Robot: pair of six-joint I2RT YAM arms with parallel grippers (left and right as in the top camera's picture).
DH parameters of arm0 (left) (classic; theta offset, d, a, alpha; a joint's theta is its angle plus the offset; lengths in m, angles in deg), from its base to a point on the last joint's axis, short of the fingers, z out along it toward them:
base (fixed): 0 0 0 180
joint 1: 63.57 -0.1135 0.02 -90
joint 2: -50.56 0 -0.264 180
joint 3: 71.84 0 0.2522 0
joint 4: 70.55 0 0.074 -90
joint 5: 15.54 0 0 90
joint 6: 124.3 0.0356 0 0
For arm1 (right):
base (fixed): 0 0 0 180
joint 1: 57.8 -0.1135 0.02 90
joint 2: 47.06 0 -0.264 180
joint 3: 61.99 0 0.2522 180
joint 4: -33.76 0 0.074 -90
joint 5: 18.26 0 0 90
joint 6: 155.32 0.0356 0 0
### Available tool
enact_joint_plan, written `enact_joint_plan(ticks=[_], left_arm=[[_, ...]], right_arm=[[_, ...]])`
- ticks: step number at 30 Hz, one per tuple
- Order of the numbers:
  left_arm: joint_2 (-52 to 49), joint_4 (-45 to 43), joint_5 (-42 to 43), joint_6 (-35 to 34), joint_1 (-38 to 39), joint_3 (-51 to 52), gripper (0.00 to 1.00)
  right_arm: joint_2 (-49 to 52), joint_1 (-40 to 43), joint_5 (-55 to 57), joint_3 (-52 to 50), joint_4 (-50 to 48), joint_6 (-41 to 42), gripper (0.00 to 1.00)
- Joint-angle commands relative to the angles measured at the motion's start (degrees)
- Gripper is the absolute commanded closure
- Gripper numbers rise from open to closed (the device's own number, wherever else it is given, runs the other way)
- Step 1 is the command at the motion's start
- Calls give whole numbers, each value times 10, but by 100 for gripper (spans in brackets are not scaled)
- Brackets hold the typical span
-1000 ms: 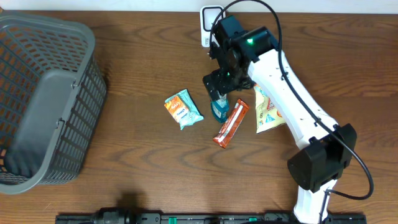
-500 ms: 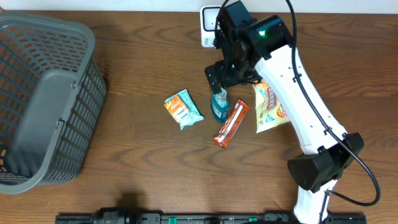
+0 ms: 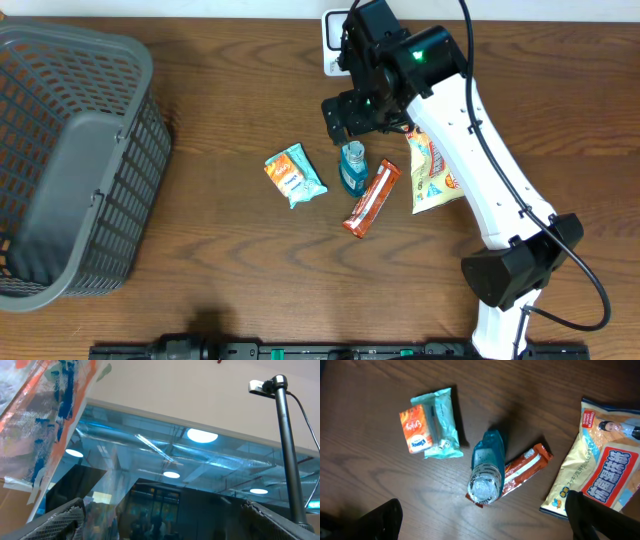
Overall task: Scan the item barcode
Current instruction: 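Lift the teal bottle with the right gripper toward the scanner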
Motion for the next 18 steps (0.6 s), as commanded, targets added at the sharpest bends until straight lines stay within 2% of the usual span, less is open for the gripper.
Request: enact_joint_plan(ticks=[1,18], left_arm=[[0,-2,-1,10,-2,4,2],[0,-2,0,10,-2,4,2]], right_arm=[[-4,-9,10,-36,-12,-2,1],[3,-31,68,-216,-150,62,1]])
